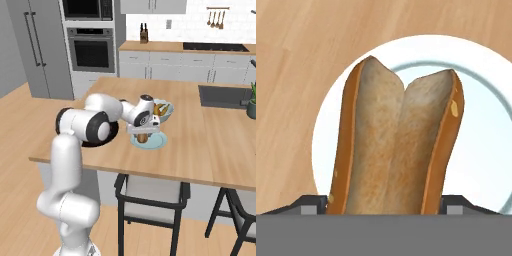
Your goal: Place one bun and one sausage from the bowl on each plate.
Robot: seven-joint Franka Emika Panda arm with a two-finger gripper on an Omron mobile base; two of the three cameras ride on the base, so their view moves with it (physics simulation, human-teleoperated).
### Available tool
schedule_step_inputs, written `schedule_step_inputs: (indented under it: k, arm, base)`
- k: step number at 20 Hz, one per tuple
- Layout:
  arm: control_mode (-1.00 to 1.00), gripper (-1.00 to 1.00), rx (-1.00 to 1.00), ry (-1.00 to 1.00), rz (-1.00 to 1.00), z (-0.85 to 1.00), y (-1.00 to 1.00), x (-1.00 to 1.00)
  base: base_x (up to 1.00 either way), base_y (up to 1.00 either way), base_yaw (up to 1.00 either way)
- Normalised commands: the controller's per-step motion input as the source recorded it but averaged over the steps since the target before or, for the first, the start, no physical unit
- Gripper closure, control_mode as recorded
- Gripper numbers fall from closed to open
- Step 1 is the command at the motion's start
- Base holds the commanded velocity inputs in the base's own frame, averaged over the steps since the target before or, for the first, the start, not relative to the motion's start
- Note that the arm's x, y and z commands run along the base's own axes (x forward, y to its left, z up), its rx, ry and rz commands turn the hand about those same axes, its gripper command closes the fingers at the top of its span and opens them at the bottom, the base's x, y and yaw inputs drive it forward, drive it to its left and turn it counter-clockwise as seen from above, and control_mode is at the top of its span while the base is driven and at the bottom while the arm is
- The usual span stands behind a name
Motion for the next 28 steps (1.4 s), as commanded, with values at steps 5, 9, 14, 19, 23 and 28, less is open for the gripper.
schedule_step_inputs:
  k: [5, 9, 14, 19, 23, 28]
  arm:
    - [-1.0, 1.0, 0.0, 0.04, 0.0, -0.24, 0.0, 0.31]
    - [-1.0, 1.0, 0.0, 0.01, 0.0, -0.25, 0.0, 0.07]
    - [-1.0, 1.0, 0.0, 0.0, 0.0, -0.27, 0.0, 0.05]
    - [-1.0, 1.0, 0.0, -0.03, 0.0, -0.02, 0.03, 0.0]
    - [-1.0, -1.0, 0.0, 0.0, 0.0, 0.0, 0.0, 0.0]
    - [-1.0, -1.0, 0.0, 0.0, 0.0, 0.0, 0.0, 0.0]
  base:
    - [0.0, 0.0, 0.0]
    - [0.0, 0.0, 0.0]
    - [0.0, 0.0, 0.0]
    - [0.0, 0.0, 0.0]
    - [0.0, 0.0, 0.0]
    - [0.0, 0.0, 0.0]
